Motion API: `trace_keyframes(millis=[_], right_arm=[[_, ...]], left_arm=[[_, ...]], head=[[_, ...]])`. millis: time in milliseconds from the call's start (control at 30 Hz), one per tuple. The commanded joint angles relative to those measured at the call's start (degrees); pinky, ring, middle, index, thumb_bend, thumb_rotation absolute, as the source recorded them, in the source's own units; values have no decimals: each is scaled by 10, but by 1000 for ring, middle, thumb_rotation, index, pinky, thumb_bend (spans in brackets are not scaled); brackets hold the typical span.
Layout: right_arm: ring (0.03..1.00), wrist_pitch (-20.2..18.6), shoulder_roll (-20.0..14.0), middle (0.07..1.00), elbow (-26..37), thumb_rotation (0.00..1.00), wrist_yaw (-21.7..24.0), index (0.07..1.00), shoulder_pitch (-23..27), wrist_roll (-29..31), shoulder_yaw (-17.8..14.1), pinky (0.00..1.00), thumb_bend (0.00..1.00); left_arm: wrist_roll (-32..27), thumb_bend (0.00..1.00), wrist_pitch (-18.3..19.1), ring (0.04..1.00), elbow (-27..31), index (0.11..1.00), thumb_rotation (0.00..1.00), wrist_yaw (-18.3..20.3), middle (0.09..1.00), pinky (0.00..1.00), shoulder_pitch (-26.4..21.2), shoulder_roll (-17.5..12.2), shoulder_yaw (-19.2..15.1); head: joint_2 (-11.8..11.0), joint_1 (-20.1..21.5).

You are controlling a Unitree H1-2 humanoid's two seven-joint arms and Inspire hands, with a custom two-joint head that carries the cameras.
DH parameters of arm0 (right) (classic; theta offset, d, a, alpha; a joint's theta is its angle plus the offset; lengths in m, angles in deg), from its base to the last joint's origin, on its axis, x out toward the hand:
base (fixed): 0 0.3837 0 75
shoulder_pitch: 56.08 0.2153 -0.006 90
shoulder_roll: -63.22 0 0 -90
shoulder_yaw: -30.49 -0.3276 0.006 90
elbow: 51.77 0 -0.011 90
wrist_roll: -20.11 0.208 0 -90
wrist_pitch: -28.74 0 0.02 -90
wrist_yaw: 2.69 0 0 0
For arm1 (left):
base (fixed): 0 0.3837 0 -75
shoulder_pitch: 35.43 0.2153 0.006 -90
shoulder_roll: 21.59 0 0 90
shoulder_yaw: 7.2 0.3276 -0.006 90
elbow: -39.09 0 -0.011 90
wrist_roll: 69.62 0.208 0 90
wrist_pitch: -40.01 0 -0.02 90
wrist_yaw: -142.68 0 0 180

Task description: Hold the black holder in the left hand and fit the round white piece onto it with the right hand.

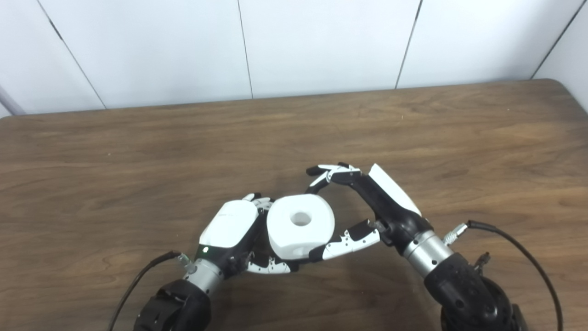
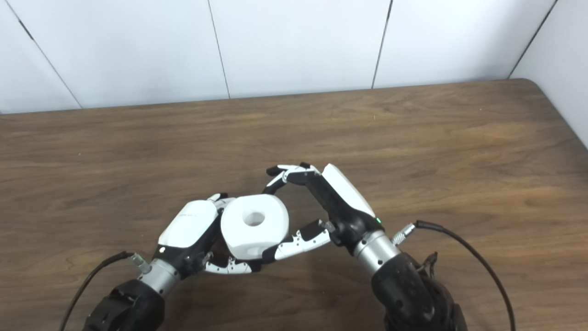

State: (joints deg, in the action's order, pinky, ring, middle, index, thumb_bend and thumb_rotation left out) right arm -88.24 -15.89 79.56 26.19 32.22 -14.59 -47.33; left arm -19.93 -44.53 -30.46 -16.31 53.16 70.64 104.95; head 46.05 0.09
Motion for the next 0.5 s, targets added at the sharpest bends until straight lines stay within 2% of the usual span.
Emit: trace_keyframes(millis=[0, 467], right_arm=[[903, 22, -1, 832, 4, 137, -19, 483, 10, 10, 3, 1000, 523], [909, 18, -17, 832, -10, 140, -44, 484, 19, 15, -1, 1000, 522]], left_arm=[[2, 521, -1, 861, -4, 486, 51, 8, 776, 959, -6, 0, 6], [4, 521, 2, 861, -1, 486, 52, 11, 775, 954, -8, -4, 7]], head=[[0, 0], [-1, 7]])
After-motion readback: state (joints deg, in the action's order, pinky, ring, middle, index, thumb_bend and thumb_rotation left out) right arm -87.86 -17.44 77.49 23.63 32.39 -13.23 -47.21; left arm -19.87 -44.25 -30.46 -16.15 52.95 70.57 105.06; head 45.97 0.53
